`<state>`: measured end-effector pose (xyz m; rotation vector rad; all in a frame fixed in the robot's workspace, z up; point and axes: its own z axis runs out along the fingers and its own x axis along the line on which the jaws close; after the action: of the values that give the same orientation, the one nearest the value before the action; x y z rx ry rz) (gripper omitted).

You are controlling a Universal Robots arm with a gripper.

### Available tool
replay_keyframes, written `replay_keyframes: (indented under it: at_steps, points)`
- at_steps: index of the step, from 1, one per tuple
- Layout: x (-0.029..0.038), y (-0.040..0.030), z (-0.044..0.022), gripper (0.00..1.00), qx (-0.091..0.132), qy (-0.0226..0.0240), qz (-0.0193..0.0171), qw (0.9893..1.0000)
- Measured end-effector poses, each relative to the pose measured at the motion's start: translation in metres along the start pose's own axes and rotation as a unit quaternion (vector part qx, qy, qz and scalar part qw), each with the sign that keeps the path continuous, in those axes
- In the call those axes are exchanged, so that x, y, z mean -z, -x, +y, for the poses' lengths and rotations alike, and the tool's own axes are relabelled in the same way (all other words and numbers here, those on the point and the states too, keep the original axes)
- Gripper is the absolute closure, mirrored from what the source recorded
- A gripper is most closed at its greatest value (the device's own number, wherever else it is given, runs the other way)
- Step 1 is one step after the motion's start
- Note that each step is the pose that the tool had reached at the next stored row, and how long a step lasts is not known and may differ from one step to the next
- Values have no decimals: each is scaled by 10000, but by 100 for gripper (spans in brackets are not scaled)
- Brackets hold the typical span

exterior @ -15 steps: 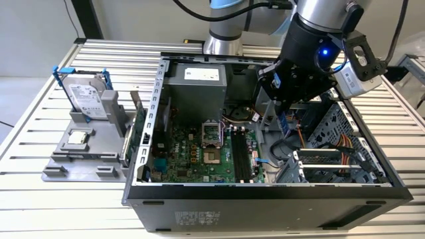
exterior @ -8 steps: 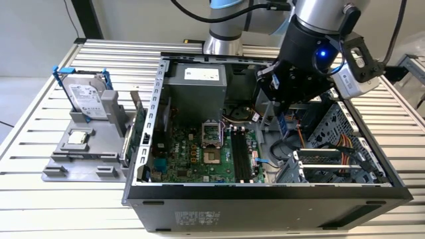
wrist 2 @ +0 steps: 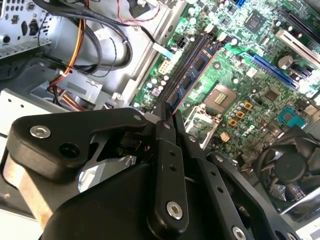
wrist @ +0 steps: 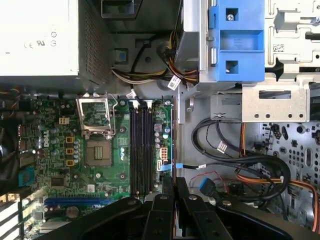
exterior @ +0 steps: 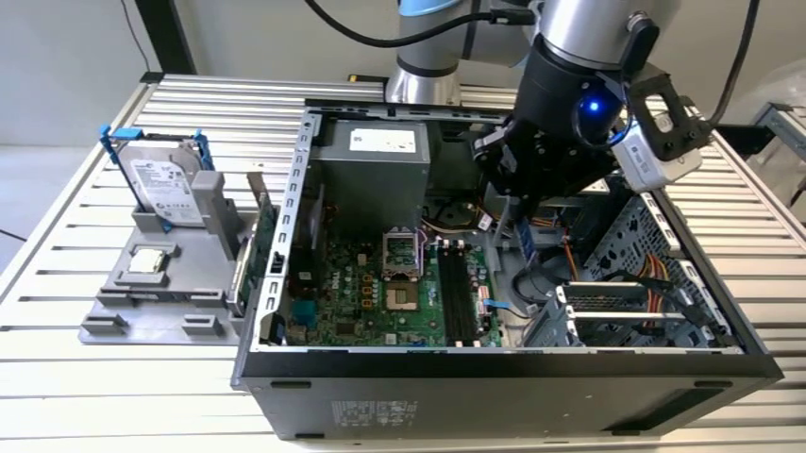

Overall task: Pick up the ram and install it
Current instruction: 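Insert the ram into the slot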

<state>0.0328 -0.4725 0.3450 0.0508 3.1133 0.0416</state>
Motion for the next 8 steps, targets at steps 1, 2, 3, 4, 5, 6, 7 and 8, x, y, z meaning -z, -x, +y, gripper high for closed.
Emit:
replay_keyframes:
  at_steps: [1,2,3,4,5,6,7,8]
  points:
    - [-8,-12,-2,100,1,0,-11,10000]
    - [-13,-22,-5,100,2,0,-17,10000]
    - [-17,-31,-7,100,3,0,-21,10000]
    - [-26,-42,-8,100,2,1,-25,10000]
    - [-40,-51,-9,100,3,0,-28,10000]
    - [-55,-57,-10,100,3,0,-29,10000]
    - [-71,-62,-11,100,3,0,-30,10000]
    - [-89,-66,-12,100,3,0,-31,10000]
